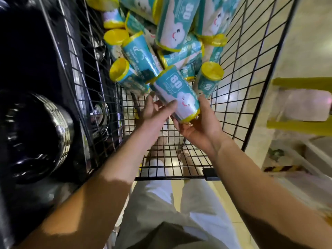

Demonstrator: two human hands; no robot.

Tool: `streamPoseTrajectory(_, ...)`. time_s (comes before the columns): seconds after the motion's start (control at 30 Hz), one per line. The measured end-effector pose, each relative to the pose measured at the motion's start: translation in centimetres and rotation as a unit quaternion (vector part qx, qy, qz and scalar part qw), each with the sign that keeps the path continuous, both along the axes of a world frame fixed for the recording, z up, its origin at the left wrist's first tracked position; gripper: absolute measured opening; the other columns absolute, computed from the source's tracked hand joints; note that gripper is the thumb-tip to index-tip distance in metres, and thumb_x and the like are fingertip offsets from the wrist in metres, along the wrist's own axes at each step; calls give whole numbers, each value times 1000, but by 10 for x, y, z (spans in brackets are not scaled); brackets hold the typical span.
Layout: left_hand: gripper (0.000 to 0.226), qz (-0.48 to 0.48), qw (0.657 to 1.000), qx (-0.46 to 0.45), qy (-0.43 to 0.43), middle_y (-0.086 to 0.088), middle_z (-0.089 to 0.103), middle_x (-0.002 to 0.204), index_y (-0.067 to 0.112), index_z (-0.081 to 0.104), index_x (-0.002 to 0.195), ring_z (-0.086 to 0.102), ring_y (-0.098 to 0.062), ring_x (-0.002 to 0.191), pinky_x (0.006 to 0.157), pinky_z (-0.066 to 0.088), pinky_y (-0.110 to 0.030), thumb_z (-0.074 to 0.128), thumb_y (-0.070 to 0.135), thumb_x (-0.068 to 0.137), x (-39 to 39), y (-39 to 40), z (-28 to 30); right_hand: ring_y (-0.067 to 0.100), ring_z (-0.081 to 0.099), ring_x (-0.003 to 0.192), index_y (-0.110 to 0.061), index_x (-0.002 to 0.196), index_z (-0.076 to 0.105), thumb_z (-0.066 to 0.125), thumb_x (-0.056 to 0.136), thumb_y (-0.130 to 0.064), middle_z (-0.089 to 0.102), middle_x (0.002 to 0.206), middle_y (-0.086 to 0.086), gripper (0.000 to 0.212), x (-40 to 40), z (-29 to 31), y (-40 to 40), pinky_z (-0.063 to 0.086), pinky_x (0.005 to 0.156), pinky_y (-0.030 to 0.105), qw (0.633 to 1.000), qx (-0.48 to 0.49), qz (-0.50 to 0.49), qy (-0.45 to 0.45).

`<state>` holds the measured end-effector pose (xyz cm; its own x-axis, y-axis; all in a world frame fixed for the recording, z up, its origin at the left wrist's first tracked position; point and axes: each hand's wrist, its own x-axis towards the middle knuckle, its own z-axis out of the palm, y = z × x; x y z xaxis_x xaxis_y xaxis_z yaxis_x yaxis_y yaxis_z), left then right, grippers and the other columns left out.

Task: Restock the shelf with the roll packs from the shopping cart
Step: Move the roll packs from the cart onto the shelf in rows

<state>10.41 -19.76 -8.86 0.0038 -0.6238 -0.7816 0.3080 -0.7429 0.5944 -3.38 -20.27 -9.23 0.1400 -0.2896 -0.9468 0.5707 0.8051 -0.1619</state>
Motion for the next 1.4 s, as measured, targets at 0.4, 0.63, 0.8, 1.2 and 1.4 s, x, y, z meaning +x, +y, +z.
streamPoseTrajectory(0.4, 60, -52, 992, 11, -113, 5, 75, 104, 17, 63, 114, 72, -16, 98, 95, 55, -46, 82, 36, 61, 8, -20, -42, 12, 61, 115, -27, 128, 60, 58, 93, -54, 66, 121, -10, 44, -18, -29, 16, 44, 104, 36, 979, -45, 128, 154)
streamPoseTrajectory(0.63, 69, -60, 996, 16, -63, 6, 76, 100, 19, 63, 113, 73, -15, 92, 78, 55, -37, 82, 40, 50, 20, -22, -66, 5, 46, 115, -31, 154, 25, 67, 94, -25, 51, 131, -11, 73, -30, -86, -21, 40, 92, 17, 932, -115, 106, 328)
streamPoseTrajectory(0.8, 72, -81, 994, -4, -72, 6, 75, 98, 12, 62, 120, 72, -8, 86, 66, 53, -21, 82, 33, 54, 19, -21, -69, 13, 52, 128, -26, 155, 25, 75, 67, -47, 45, 146, 2, 103, -14, -117, -23, 44, 111, 31, 841, -125, 181, 494)
streamPoseTrajectory(1.2, 53, -84, 993, -21, -80, 15, 75, 94, 19, 63, 113, 71, -2, 84, 63, 52, -15, 77, 30, 64, 38, -8, -57, 14, 60, 93, -23, 125, 42, 87, 72, -37, 60, 106, -6, 71, -10, -114, -42, 46, 79, 17, 860, -31, 149, 487)
streamPoseTrajectory(1.4, 41, -54, 994, -16, -95, 20, 74, 87, 26, 62, 106, 70, 0, 80, 68, 52, -20, 72, 30, 67, 43, -8, -21, 10, 70, 84, -19, 128, 49, 83, 75, -34, 68, 100, -3, 65, -14, -43, -20, 57, 66, 23, 883, -111, 206, 407)
